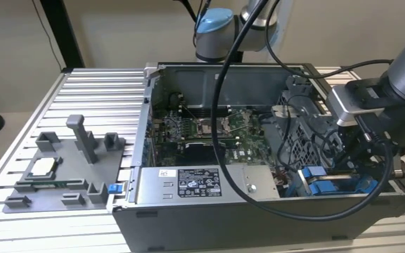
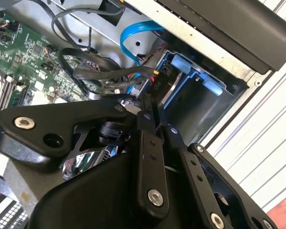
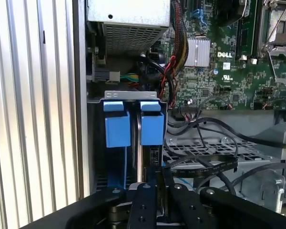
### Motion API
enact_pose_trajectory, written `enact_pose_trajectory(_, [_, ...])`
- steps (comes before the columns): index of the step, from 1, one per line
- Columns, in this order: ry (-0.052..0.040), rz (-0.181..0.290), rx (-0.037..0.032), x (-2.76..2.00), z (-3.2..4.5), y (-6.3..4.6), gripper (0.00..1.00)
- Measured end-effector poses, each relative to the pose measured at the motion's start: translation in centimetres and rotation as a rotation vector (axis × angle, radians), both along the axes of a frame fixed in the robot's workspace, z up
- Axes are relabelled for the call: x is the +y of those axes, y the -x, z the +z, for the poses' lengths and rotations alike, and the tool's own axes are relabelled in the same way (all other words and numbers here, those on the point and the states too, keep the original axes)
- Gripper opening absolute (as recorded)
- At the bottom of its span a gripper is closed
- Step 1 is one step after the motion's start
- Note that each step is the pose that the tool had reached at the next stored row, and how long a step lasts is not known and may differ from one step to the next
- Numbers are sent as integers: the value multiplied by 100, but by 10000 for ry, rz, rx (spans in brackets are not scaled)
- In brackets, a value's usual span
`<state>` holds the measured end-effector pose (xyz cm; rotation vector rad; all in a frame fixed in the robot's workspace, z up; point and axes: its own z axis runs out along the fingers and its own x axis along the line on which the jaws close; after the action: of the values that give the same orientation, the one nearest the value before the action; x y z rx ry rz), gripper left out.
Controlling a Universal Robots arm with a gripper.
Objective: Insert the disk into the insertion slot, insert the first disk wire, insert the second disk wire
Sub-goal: 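Insert the second disk wire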
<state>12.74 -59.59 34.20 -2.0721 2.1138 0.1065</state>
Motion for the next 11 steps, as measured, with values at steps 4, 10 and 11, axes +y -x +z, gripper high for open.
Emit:
enact_pose_trajectory(4, [-1,0,-26,1,-2,1,0])
enact_pose_trajectory(10, [2,47,-171,0,-8,1,0])
enact_pose_trajectory(11, [2,47,-175,1,-10,2,0])
